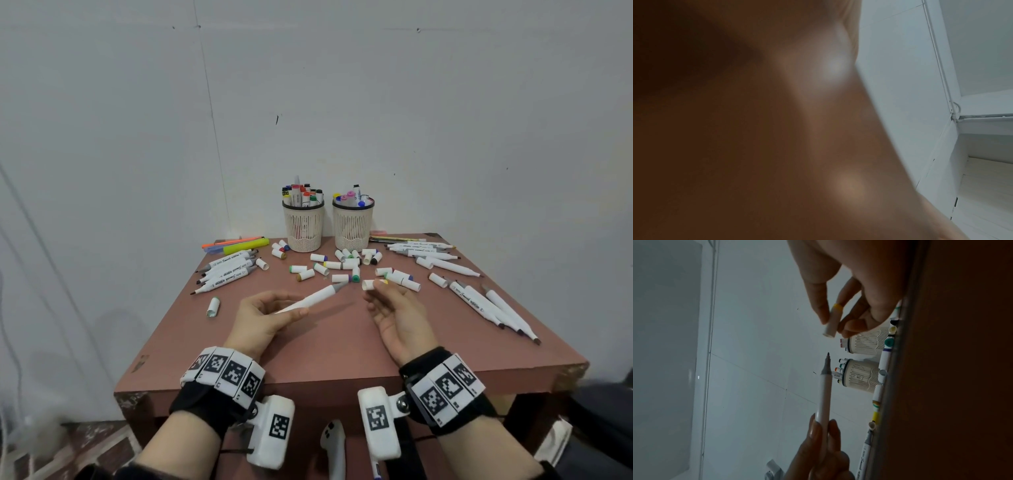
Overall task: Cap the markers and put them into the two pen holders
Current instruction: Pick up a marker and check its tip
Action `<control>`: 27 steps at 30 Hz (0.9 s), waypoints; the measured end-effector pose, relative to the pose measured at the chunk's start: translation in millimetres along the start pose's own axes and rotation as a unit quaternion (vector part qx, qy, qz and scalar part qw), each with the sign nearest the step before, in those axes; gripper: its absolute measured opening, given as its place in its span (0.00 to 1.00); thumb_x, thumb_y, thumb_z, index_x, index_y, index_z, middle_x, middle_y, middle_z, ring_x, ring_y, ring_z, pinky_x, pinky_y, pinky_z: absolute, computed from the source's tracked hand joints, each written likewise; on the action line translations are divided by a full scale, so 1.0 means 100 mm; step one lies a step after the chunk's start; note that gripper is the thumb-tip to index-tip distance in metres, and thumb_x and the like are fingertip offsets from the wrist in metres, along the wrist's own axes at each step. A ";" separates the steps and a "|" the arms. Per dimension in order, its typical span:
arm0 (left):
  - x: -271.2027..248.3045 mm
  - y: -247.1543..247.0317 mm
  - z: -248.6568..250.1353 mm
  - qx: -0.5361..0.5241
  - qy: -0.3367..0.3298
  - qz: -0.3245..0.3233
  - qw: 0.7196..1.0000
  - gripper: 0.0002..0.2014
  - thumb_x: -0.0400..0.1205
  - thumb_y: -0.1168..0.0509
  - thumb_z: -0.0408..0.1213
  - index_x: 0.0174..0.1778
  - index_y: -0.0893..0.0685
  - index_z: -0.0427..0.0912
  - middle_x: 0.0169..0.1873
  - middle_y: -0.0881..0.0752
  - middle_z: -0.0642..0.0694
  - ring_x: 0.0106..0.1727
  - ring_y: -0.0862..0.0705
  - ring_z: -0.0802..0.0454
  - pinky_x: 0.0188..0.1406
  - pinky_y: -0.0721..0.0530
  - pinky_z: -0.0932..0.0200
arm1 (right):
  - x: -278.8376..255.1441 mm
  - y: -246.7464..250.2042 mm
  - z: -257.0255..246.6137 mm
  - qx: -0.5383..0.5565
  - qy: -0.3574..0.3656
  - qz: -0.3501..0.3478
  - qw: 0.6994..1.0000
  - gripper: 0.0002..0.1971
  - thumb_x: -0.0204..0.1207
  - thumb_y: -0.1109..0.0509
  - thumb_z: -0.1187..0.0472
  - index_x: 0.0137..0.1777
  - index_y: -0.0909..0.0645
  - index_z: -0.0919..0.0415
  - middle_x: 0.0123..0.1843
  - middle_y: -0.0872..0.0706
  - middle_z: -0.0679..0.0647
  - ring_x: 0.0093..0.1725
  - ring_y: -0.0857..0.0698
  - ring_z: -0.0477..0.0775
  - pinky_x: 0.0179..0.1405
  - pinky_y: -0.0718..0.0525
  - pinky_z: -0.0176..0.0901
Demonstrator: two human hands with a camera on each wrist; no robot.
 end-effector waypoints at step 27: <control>-0.05 -0.01 0.04 0.023 0.053 -0.017 0.998 0.10 0.69 0.25 0.24 0.46 0.11 0.31 0.26 0.15 0.40 0.17 0.27 0.59 0.17 0.27 0.70 | -0.07 -0.02 0.11 -0.241 0.037 -0.104 0.964 0.07 0.71 0.28 0.77 0.45 0.16 0.66 0.36 0.11 0.59 0.32 0.14 0.52 0.37 0.14 0.35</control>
Point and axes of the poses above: each hand's wrist, its own x-axis towards the middle knuckle, its own y-axis out of the back of the hand, z = x × y, the point moved 1 cm from there along x, towards the middle knuckle
